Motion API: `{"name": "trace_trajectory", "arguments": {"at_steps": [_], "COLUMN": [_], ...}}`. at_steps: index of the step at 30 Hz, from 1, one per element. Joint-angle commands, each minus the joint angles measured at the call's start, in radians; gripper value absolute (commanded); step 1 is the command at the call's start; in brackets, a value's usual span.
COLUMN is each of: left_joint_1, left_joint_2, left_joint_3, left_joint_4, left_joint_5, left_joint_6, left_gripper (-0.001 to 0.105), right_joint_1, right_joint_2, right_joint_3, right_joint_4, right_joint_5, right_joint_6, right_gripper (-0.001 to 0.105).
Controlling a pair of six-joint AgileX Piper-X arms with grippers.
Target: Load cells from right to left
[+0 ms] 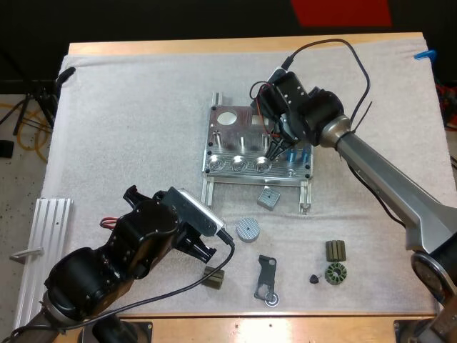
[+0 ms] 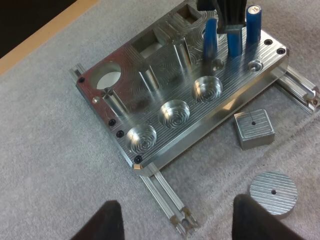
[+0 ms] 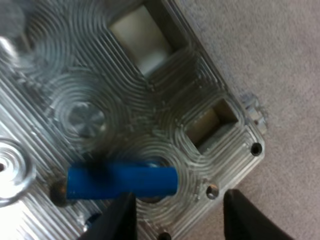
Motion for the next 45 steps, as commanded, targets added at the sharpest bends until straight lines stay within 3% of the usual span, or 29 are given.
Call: {"name": "trace_trajectory", "arguments": {"at_steps": [1, 29, 34, 39, 45], "left_joint_1": [0.000, 0.000, 0.000, 0.000, 0.000], "left_joint_2": [-0.007, -0.007, -0.007, -0.007, -0.004], "left_joint_3": [-0.001, -0.001, -0.001, -0.001, -0.001], "left_joint_4": [-0.018, -0.018, -0.018, -0.018, -0.018], "left_joint_5": [-0.022, -0.022, -0.022, -0.022, -0.022], "left_joint_6": [-0.003, -0.003, -0.001, 0.019, 0.019], "left_gripper": [0.048, 0.048, 0.048, 0.048, 0.048], "right_joint_1": [0.001, 0.001, 0.001, 0.001, 0.001], "right_joint_2": [-0.014, -0.027, -0.057, -0.093, -0.153], "right_joint_3": [-0.003, -0.003, -0.003, -0.003, -0.003], "right_joint_4": [-0.010, -0.013, 0.002, 0.043, 0.087], "right_joint_5": [-0.018, -0.040, -0.112, -0.123, -0.172], "right_joint_6": [0.009, 0.051, 0.118, 0.185, 0.249], "right_gripper": [0.040, 0.040, 0.041, 0.051, 0.051]}}
